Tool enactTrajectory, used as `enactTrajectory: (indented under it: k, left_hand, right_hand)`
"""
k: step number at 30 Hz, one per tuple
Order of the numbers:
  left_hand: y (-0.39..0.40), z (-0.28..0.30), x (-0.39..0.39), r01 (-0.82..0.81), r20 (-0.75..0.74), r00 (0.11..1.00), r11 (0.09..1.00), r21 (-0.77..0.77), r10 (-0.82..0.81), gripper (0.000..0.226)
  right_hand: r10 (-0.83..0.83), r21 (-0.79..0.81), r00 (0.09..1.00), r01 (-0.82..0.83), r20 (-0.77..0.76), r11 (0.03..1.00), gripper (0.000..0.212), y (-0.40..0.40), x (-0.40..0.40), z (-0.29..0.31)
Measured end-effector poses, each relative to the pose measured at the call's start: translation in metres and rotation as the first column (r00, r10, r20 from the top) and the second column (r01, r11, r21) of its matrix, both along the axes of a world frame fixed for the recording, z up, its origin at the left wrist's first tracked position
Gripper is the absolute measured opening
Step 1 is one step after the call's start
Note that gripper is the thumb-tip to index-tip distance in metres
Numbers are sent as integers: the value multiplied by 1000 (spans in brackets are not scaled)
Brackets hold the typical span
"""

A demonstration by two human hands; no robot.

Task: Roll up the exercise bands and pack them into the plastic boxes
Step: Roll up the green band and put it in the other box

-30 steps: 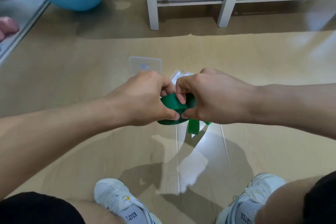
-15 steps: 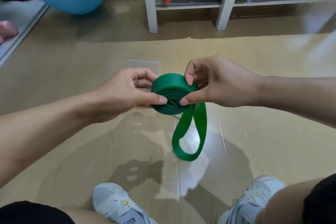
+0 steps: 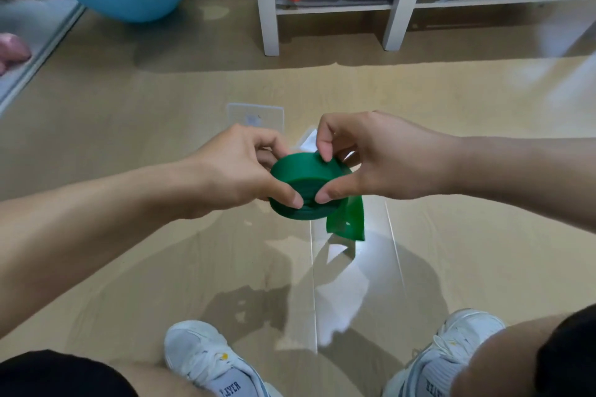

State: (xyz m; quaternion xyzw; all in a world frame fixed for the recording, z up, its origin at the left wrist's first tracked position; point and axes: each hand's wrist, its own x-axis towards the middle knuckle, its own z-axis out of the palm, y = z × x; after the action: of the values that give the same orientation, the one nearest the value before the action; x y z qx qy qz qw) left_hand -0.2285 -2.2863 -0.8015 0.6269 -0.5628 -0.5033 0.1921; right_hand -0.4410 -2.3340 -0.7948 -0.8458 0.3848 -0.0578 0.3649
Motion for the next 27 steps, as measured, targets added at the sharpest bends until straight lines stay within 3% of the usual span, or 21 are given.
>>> enactTrajectory:
  k: [5,8,10,13,16,21,24,27]
  left_hand:
    - [-3,-2,5,-108,-159,981,994,4,108,40]
    - [-2,-6,6,-94,-159,983,996,-9,91,38]
    - [-1,-6,1,-1,-37,999,999,-43,0,42]
    - [3,-3,-11,149,277,956,975,-164,-99,41]
    - [2,-2,-14,144,310,947,971,-191,-79,31]
    - [-1,0,3,7,-24,1000,998,-70,-9,41]
    - [-2,1,7,-73,-207,976,997,-37,64,32]
    - [-4,-1,10,-130,-339,932,991,17,128,38]
  right_hand:
    - [-71,16,995,70,64,997,40,-7,-8,-1]
    - [-79,-2,996,79,49,997,35,-5,-4,2]
    - [-52,-37,999,51,-14,998,33,-2,-1,2]
    - [8,-173,989,-34,-145,984,32,5,5,-2]
    - [28,-189,988,-56,-149,980,32,9,8,-3]
    - [-39,-56,998,41,39,998,34,1,3,-1]
    - [-111,55,987,106,112,993,41,-8,-4,0]
    - [-153,102,973,136,176,985,43,-11,-7,2]
